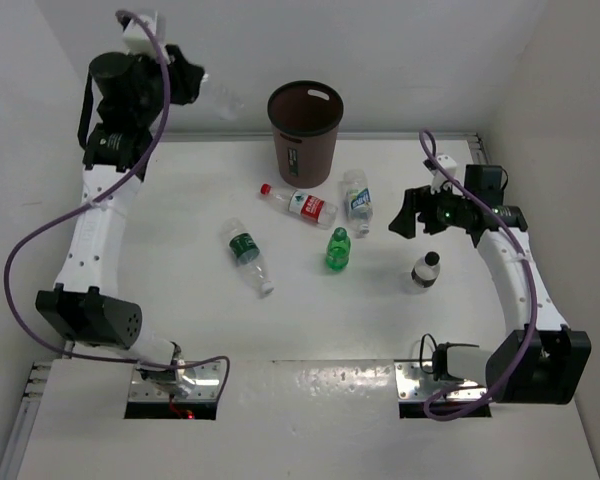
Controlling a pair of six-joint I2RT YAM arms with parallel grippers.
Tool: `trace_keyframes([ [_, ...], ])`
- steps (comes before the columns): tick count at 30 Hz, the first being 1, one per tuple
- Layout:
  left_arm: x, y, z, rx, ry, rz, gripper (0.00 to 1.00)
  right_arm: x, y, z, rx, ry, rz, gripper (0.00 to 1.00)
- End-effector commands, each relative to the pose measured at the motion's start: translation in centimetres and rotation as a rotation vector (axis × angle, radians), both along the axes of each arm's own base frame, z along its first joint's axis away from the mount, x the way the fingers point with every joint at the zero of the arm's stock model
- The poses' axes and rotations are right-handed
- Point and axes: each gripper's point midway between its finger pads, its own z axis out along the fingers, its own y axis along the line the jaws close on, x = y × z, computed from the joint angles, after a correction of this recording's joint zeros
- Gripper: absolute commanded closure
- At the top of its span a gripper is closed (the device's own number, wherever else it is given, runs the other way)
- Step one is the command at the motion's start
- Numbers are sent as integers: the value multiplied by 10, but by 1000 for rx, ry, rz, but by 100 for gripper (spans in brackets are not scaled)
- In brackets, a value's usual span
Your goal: Put the plastic bottles in the bin
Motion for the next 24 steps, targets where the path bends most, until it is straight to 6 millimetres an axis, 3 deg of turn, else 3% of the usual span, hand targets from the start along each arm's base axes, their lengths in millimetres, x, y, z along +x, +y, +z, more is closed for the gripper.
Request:
trace_keyframes([
  [1,-7,-70,53,-52,-130,-224,94,-2,18,23,49,-118,101,11],
  [5,7,-127,57,-19,-164,-314,94,-1,26,31,68,-159,135,11],
  [7,22,-156,43,4,-151,-340,94,-2,31,35,64,-180,166,11],
  [9,35,-168,34,18,-143,-310,94,-6,37,39,48,-207,222,11],
  [10,45,-184,16,49,-122,-313,94,-9,46,42,47,-215,262,11],
  [13,64,-189,3,55,-104,-247,94,-11,54,44,21,-232,301,12],
  [14,77,-189,-17,75,-74,-221,94,-9,56,40,19,-215,308,12],
  [16,82,-194,-21,91,-76,-209,94,-10,61,43,6,-228,327,12],
  [18,84,-205,-42,137,-37,-221,92,-7,63,42,-11,-232,326,12],
  [21,84,-212,-62,176,7,-220,58,-6,82,35,-33,-238,378,12],
  [22,85,-210,-69,182,22,-209,24,-7,91,34,-38,-244,403,12],
  [23,84,-206,-64,155,24,-183,0,-3,93,32,-58,-250,399,12],
  [24,84,-206,-64,143,28,-183,0,-5,101,33,-59,-258,418,14],
])
